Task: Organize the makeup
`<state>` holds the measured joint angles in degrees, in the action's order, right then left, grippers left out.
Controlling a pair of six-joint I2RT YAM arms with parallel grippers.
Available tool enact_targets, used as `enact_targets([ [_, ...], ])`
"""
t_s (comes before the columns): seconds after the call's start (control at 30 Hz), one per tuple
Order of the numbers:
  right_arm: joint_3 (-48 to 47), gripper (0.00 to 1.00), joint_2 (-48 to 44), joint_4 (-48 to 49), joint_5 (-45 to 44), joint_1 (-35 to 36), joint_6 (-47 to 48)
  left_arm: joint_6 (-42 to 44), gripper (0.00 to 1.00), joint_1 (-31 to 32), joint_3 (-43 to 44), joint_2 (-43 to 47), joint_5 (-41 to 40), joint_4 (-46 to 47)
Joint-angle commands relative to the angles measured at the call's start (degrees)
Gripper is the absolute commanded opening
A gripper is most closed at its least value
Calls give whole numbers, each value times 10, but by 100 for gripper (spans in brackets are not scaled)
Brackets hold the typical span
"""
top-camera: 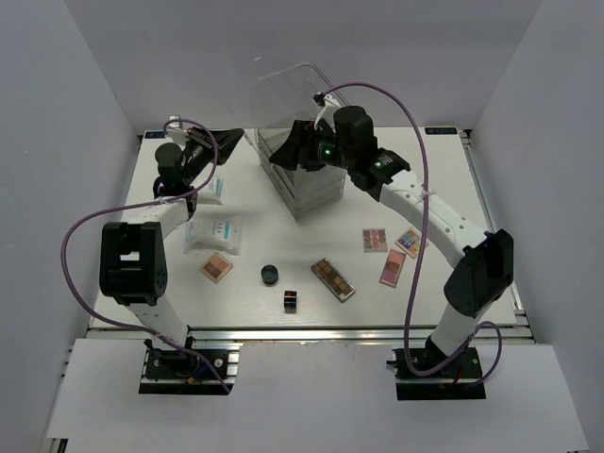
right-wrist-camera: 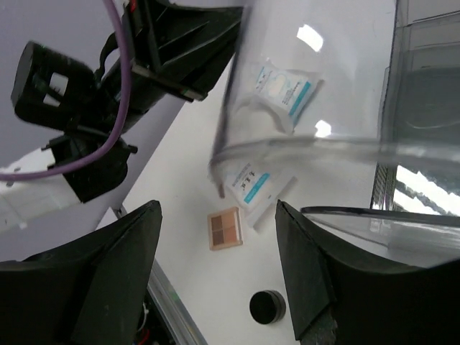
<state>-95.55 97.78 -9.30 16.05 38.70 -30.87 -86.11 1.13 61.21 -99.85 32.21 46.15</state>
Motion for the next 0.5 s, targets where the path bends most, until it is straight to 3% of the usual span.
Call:
enact_targets([
  [0.0, -45, 70, 13, 12, -39, 1, -48, -3, 0, -2, 27, 41, 11, 19],
  [0.13, -58, 68, 23, 40, -37, 7, -42, -3, 0, -2, 28, 40, 14, 18],
  [0.23, -64, 57, 34, 57, -43, 14, -37, -6, 0, -2, 26, 38, 15, 23],
  [0.27, -64, 48, 36, 62, -42, 15, -36, -6, 0, -4, 26, 37, 15, 22],
  [0.43, -44, 36, 32, 93, -49, 20, -37, -4, 0, -9, 30, 39, 15, 14],
  [0.47, -33, 28, 30, 119, -50, 20, -38, -3, 0, -9, 30, 41, 15, 12],
])
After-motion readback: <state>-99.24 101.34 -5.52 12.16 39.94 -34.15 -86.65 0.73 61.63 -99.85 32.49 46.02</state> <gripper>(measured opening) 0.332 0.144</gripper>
